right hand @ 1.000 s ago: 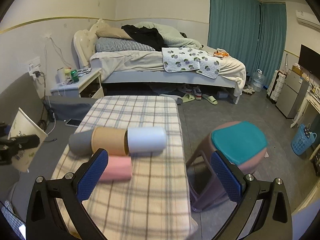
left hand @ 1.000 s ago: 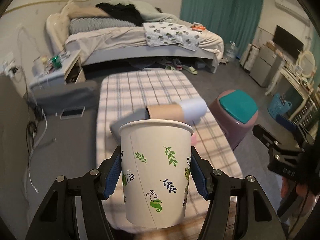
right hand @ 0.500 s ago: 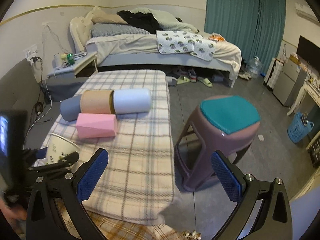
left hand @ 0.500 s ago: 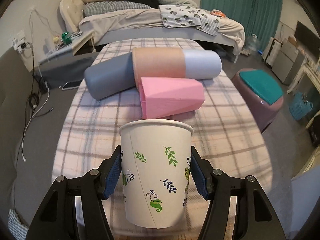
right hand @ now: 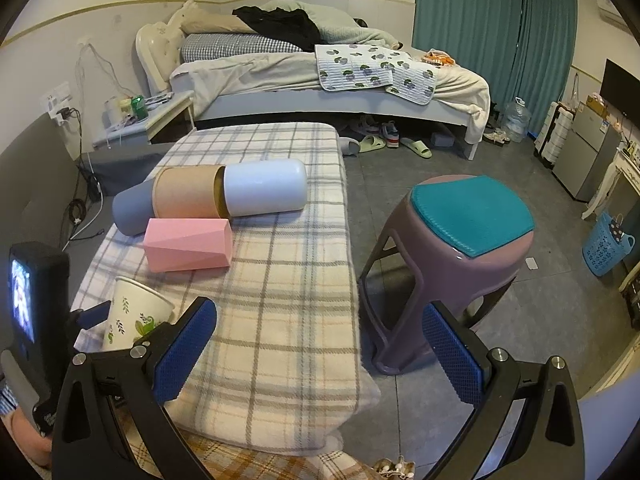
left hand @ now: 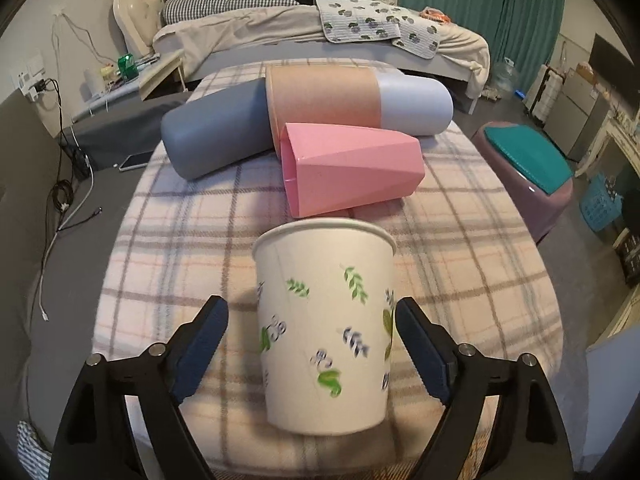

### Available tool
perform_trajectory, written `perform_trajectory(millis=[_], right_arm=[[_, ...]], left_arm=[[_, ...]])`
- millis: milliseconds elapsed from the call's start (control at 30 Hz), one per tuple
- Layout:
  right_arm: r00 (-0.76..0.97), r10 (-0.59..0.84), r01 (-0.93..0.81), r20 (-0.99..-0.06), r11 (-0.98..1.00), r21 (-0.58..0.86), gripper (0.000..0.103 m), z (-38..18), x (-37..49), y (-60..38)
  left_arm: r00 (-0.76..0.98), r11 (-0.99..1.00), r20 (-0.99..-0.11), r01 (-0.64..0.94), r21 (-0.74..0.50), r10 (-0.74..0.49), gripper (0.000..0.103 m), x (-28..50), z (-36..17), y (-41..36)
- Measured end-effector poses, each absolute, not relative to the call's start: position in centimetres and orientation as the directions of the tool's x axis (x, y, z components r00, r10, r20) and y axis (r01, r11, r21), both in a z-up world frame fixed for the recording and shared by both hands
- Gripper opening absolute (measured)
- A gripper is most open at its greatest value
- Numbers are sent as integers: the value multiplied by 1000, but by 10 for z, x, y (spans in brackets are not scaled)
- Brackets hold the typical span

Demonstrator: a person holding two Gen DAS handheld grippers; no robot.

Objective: Flip cup upside down
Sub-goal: 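Lift the cup with the left gripper and carry it toward the right gripper, then grasp the cup with the right gripper while the left gripper releases it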

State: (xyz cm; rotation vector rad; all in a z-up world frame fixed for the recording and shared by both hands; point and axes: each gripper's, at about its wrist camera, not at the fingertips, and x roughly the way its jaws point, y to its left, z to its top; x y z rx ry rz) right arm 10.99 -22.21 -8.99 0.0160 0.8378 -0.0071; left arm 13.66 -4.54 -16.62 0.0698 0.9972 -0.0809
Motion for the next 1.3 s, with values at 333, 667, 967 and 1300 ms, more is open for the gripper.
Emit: perform_trajectory(millis=[333, 667, 967, 1300], right_arm=[[708, -26, 32, -705, 999, -5, 103, -68, 95, -203], [668, 73, -30, -740, 997, 72, 103, -95, 85, -120], [492, 157, -22, -856, 986, 168, 92, -173, 99, -69], [464, 165, -31, -870, 985, 171, 56, -183, 109, -68]], left_arm=[[657, 994, -747, 104, -42, -100, 94, 92, -105, 10], [762, 999, -646, -37, 12, 36, 97, 77, -75, 94], [708, 997, -706, -60, -45, 11, 97, 68, -106, 124], [688, 994, -726, -72, -77, -6, 97, 72, -116, 132]])
